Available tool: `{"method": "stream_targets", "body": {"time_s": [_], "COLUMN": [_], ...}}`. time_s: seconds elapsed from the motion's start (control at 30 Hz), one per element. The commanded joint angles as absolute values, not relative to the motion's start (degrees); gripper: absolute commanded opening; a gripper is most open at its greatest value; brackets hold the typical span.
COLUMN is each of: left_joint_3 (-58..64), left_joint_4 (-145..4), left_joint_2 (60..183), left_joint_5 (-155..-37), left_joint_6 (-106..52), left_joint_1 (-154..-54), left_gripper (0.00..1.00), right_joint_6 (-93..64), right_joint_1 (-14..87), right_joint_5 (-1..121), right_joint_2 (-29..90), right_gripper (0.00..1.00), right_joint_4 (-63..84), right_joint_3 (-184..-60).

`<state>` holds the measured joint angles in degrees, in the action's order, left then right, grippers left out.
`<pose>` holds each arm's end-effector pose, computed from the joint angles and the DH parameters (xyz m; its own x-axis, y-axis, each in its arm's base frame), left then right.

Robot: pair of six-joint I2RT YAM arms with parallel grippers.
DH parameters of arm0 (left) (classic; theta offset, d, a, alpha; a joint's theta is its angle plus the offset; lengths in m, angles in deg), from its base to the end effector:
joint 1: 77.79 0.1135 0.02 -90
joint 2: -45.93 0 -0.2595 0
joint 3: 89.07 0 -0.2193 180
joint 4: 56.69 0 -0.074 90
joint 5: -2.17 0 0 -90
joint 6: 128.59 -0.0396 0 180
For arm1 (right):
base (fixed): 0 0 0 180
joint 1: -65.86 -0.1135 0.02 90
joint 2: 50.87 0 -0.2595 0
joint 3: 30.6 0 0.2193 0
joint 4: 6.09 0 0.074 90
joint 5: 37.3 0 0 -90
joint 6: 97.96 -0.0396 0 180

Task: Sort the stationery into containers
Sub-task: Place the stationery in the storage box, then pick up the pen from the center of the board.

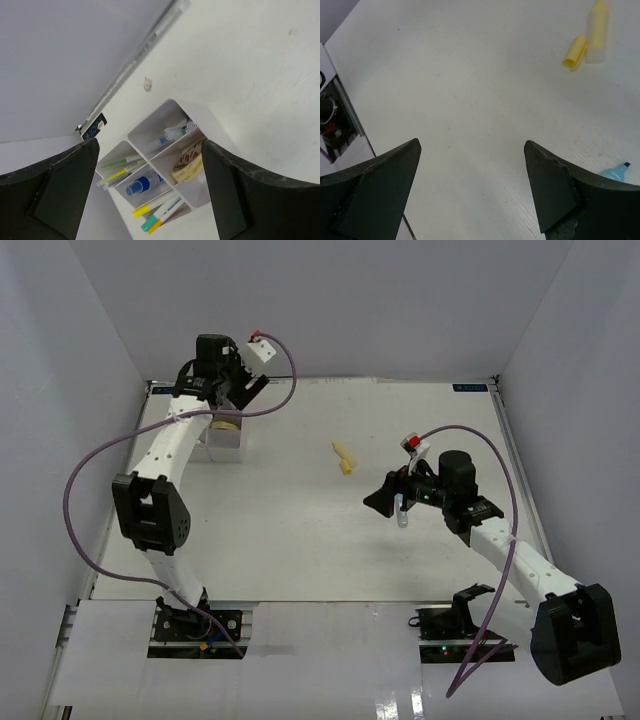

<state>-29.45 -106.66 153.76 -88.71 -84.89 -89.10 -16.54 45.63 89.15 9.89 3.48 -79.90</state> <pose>0.3958 -0.0798 0.3392 -0.2612 0.7894 -0.5554 0.5745 0.5896 0.5677 0.1861 0.0936 0.2584 -0.4521 -0.0387 -0.8911 -0.7393 0.5752 0.3501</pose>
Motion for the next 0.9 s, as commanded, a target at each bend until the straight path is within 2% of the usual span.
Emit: {"method": "stream_targets", "body": {"time_s": [0.0,0.1,0.27,0.43,0.63,0.87], "left_joint_3": [-26.56,-18.65,-5.48,2.97,11.85,19.24], "left_joint_4": [-97.11,-91.67,-87.34,-86.90,-84.35,-81.90], "left_joint_2": [140.87,133.40,123.21,117.66,114.66,114.40], "left_joint_5": [-95.38,-95.13,-92.84,-94.68,-98.46,-97.06], "left_joint_6": [-68.15,-56.50,-39.23,-28.16,-22.86,-23.29], "left_joint_1": [-88.86,-88.86,-88.95,-88.86,-89.03,-89.12], "left_gripper": [0.94,0.98,0.98,0.98,0.98,0.98], "right_joint_6": [-16.49,-17.28,-19.56,-22.11,-23.87,-25.19], "right_joint_1": [46.00,46.09,46.17,46.26,46.35,46.35], "right_joint_5": [77.77,69.70,58.70,56.05,53.14,49.29], "right_joint_2": [7.23,5.39,3.89,3.89,7.75,18.29], "right_gripper": [0.90,0.90,0.90,0.91,0.94,1.00], "right_joint_4": [8.81,14.17,21.28,22.97,25.08,29.47], "right_joint_3": [-84.35,-85.41,-85.94,-85.24,-85.76,-90.76]}}
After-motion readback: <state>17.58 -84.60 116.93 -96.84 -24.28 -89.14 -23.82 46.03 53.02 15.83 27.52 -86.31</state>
